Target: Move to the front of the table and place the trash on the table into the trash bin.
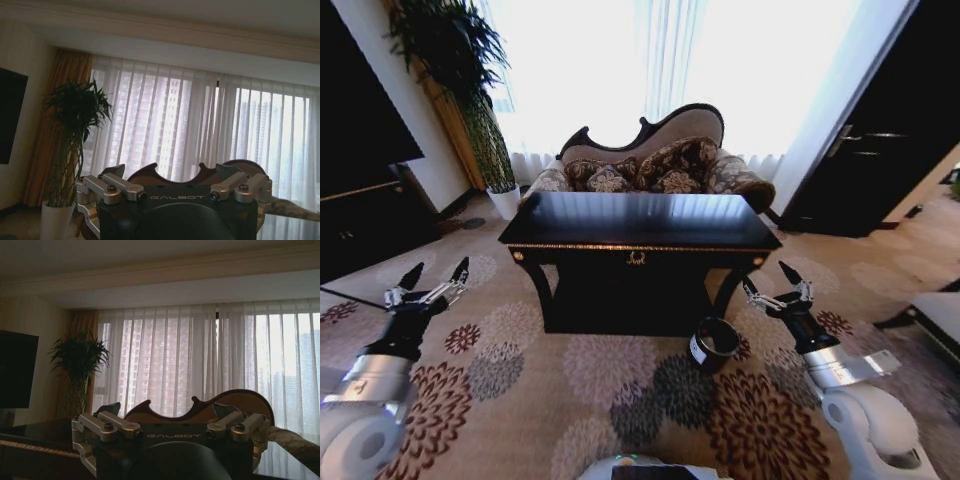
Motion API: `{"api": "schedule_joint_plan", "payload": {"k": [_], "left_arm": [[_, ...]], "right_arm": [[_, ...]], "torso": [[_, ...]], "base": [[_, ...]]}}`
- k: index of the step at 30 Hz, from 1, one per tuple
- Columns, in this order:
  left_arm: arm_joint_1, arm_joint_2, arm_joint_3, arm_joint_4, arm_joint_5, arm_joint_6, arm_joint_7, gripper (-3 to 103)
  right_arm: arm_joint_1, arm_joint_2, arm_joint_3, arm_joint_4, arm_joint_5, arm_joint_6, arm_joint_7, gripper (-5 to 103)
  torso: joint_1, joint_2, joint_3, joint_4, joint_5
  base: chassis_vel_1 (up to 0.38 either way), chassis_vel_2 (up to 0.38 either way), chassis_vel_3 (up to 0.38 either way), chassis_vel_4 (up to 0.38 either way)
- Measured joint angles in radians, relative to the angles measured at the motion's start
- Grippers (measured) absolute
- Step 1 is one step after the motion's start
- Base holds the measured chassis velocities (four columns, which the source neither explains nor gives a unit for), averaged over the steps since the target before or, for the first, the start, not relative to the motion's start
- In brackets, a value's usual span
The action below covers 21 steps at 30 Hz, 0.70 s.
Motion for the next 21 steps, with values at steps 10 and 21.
{"api": "schedule_joint_plan", "payload": {"k": [10,21], "left_arm": [[0.003,-0.026,0.024,-0.004,0.023,-0.013,-0.004,100],[0.001,-0.034,0.035,0.001,0.034,-0.023,-0.001,100]], "right_arm": [[0.004,0.008,-0.010,-0.010,-0.012,0.005,-0.015,100],[0.003,0.014,-0.010,-0.029,-0.013,0.037,-0.044,100]], "torso": [[0.001,0.000,0.000,0.0001,-0.0001],[-0.002,0.001,-0.001,0.0000,-0.0006]], "base": [[0.322,-0.330,-0.334,0.344],[0.262,-0.266,-0.275,0.271]]}}
